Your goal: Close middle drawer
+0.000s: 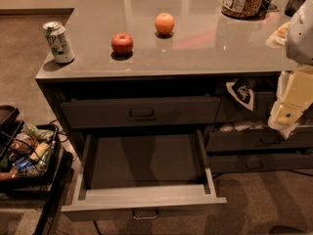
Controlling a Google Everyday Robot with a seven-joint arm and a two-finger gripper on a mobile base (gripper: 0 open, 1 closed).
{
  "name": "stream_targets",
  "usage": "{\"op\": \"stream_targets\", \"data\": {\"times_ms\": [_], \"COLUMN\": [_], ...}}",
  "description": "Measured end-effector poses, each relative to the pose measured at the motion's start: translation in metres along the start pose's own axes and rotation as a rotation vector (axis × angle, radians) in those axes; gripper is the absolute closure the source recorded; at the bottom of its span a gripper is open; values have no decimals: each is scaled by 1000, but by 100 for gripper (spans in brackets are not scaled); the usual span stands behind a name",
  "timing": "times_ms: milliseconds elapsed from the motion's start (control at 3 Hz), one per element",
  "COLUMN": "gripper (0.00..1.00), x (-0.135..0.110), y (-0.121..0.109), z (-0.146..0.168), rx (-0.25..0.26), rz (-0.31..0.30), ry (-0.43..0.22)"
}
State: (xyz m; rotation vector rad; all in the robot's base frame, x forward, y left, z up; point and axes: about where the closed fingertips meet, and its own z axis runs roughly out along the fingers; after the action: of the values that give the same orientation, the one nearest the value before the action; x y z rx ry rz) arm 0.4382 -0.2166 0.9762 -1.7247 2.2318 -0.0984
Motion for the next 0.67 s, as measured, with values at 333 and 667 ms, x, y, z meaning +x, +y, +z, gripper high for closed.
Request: {"op": "stream_targets", "data": {"times_ms": [333,667], "gripper": [0,0], "x": [-1,-2], "y": [0,5], "z": [-2,0], "rx": [12,51], "rz": [-5,-15], "ry": [-2,-67]}}
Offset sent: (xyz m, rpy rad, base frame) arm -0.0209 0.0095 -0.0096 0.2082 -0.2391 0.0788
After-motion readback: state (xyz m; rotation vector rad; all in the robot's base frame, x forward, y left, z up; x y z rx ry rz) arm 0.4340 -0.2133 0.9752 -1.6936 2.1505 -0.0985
